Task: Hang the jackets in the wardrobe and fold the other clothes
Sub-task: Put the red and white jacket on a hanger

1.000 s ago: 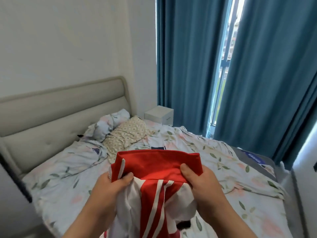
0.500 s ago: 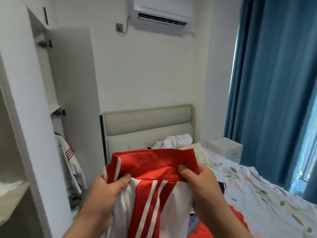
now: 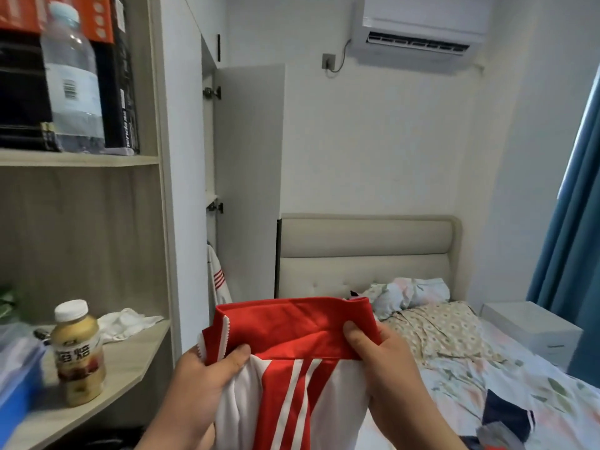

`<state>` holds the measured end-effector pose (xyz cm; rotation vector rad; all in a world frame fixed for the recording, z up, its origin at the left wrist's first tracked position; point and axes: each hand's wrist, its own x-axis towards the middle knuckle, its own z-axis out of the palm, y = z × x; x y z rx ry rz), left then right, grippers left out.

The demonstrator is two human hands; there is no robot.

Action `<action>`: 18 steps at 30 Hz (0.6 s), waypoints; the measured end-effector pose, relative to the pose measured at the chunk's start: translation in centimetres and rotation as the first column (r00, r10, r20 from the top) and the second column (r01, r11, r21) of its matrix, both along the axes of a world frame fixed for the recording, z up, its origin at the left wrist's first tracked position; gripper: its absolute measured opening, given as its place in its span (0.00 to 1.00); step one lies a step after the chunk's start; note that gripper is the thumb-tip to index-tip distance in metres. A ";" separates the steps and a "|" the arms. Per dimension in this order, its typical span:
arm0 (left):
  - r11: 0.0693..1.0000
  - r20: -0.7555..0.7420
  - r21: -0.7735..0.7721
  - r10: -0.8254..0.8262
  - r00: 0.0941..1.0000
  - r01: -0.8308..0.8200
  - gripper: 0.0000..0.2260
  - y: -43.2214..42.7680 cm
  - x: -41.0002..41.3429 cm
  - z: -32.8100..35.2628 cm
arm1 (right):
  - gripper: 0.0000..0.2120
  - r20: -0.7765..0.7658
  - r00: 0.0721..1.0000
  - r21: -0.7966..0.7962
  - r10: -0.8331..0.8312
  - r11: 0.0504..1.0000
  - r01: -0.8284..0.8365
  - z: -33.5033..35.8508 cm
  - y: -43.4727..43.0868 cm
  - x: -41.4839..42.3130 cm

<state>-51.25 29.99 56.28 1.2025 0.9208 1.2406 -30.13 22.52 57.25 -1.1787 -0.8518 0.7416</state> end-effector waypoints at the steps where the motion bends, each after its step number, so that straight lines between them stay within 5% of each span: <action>1: 1.000 -0.006 0.003 0.015 1.000 -0.015 0.03 0.8 -0.4 -0.1 | 0.06 0.003 1.000 -0.006 0.002 1.000 -0.002 0.0 1.1 -0.4; 18: 0.969 0.015 -0.245 0.038 0.999 -0.033 0.04 13.7 0.2 -4.6 | 0.10 -0.088 0.989 -0.090 -0.115 0.990 0.108 -3.6 14.1 -1.1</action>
